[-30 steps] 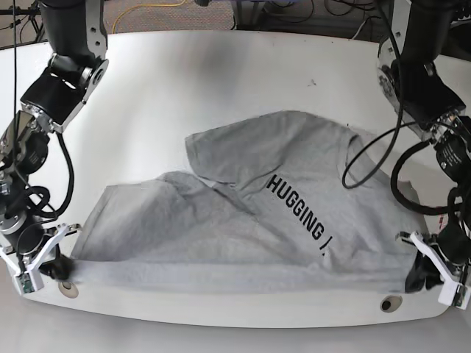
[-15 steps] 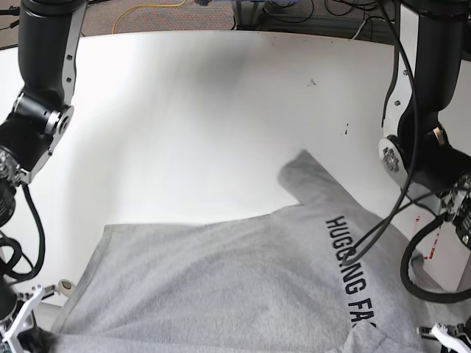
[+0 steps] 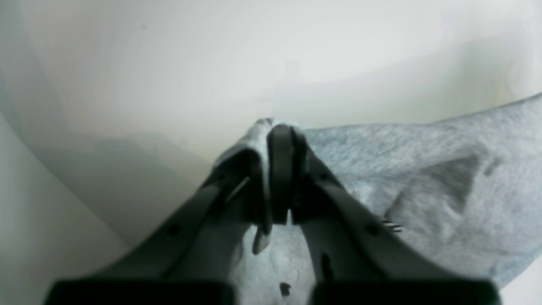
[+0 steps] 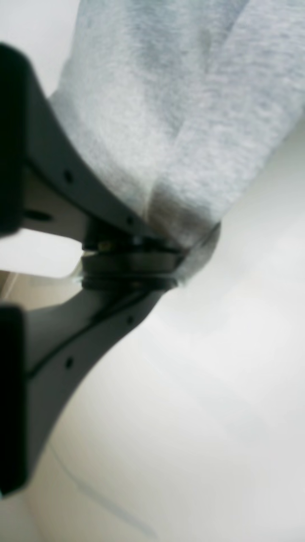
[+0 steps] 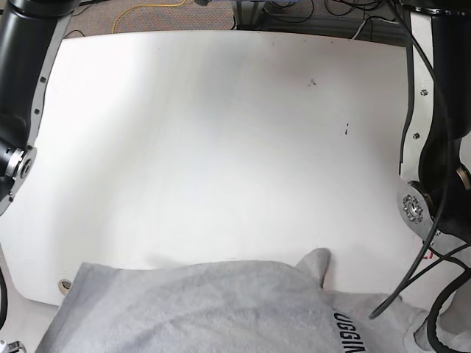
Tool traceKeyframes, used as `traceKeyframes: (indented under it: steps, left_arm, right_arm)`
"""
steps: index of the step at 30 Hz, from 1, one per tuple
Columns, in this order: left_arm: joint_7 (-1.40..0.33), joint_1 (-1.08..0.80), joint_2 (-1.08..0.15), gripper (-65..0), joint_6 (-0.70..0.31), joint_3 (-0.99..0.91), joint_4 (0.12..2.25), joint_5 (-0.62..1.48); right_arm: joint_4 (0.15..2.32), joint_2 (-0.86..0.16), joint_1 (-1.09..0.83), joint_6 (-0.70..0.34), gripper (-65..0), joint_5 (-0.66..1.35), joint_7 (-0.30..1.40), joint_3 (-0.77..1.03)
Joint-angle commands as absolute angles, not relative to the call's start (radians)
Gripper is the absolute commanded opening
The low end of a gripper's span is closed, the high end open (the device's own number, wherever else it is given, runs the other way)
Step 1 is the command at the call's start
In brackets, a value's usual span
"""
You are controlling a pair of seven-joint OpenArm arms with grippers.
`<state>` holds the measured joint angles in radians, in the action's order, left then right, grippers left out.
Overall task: Fold the T-shirt properly
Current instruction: 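Lift the shirt with both grippers and pull it back toward the robot, then lay the held shirt edge down flat with both grippers, spreading it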
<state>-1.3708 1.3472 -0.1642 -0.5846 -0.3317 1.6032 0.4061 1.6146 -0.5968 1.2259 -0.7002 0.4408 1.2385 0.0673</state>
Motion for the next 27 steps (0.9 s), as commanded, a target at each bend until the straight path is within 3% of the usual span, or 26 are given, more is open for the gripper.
traceKeyframes:
  steps: [1,9,18,27]
  left_arm:
    - [-1.348,1.376,-0.163,-65.0,-0.584,-0.326,1.609,0.42]
    - [-1.349,1.276,-0.165,-65.0,-0.587,-0.308,1.643,0.421]
    - [-1.353,1.021,-0.17,-65.0,-0.59,-0.308,1.764,0.433]
    - [-1.383,0.668,-0.255,-65.0,-0.59,-0.309,1.894,0.578]
  right_arm:
    - [1.626,-0.607,1.26,-0.698,-65.0,0.43,1.241,0.054]
    - [1.698,-0.607,1.132,-0.698,-65.0,0.43,1.294,0.13]
    - [1.873,-0.591,0.763,-0.698,-65.0,0.43,1.313,0.283]
    - [2.002,-0.49,0.349,-0.698,-65.0,0.43,1.31,0.441]
